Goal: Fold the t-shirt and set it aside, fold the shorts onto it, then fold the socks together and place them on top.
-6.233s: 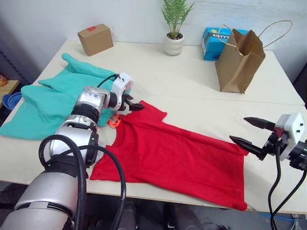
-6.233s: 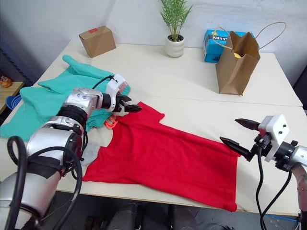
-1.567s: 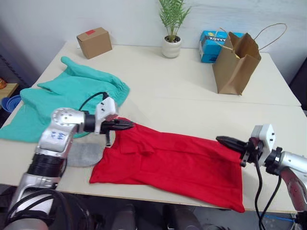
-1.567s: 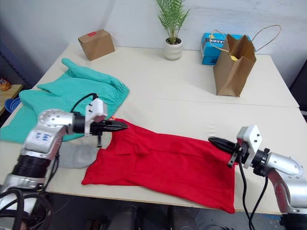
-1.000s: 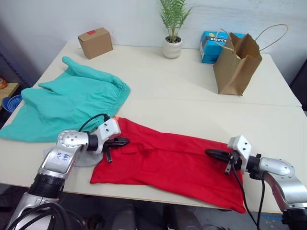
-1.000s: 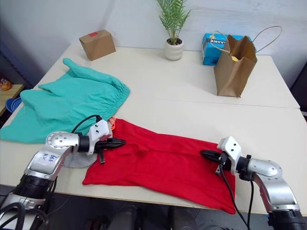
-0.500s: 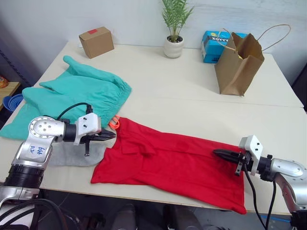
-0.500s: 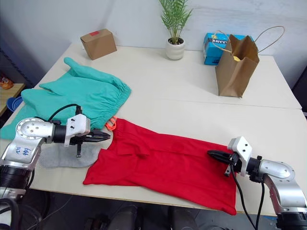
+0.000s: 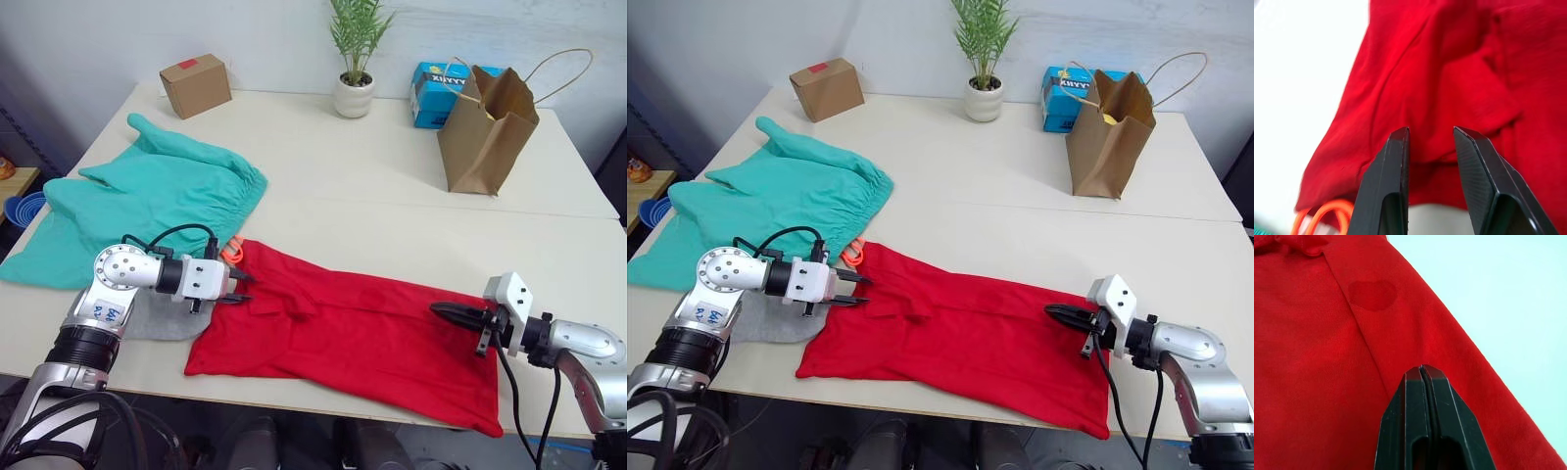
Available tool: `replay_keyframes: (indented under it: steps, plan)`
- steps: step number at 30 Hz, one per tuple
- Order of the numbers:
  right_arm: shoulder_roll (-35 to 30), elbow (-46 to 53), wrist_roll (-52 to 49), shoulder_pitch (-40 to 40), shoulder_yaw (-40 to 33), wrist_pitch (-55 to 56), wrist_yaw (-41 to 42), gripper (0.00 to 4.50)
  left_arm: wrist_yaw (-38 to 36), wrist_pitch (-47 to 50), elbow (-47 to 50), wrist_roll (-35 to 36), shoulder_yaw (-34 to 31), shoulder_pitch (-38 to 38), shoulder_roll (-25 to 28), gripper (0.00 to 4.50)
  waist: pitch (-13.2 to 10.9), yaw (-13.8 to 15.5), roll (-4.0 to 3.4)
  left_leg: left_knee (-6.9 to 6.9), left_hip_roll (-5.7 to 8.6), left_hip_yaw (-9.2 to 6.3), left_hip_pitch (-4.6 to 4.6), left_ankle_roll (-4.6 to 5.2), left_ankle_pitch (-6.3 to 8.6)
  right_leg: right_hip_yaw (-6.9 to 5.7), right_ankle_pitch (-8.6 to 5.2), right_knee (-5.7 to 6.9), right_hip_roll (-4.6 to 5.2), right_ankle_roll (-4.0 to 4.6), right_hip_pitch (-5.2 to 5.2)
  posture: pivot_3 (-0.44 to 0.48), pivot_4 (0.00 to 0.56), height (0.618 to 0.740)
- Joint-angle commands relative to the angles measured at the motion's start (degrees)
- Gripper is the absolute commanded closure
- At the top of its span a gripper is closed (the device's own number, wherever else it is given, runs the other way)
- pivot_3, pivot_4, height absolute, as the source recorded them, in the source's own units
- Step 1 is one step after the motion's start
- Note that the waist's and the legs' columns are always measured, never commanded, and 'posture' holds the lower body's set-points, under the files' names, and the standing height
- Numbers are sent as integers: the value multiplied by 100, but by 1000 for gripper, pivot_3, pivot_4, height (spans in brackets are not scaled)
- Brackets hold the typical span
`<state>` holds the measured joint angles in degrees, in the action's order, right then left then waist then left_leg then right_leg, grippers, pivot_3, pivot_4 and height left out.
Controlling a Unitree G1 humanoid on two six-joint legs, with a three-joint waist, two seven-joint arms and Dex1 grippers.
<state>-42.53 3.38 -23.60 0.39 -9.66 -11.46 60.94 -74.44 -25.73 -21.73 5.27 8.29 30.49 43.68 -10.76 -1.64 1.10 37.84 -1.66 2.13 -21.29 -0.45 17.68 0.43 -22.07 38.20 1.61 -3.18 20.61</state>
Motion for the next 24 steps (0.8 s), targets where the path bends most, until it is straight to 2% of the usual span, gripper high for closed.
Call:
replay_keyframes:
  steps: [1,7,12,15,24]
  plan:
    - [-13,178,-136,13,-158,15,4,4500,-225,288,472,272,-11,-96,116,2991,0,-3,0,0,0,0,0,0,0,1,0,-1,0,0,0,0,150,740]
    - [10,151,-147,31,-130,56,20,4500,-221,794,949,383,-107,-289,173,2991,0,0,0,0,0,-1,1,0,0,1,0,0,0,0,-1,0,150,740]
    - [36,114,-137,30,-71,83,59,4500,-185,1689,1174,624,-319,-152,323,2991,0,-2,0,0,-1,-1,1,0,0,1,0,0,0,0,-1,0,150,740]
    - [53,84,-125,-8,-31,91,81,4500,-332,1678,1257,508,-168,-272,393,2991,0,-10,0,0,0,-1,1,0,0,1,0,-1,0,0,-1,0,150,740]
    - [106,96,-107,-30,9,64,65,4500,212,1816,1412,143,40,-470,61,2991,0,3,1,-1,0,-1,0,1,1,1,0,-4,0,0,-2,0,150,740]
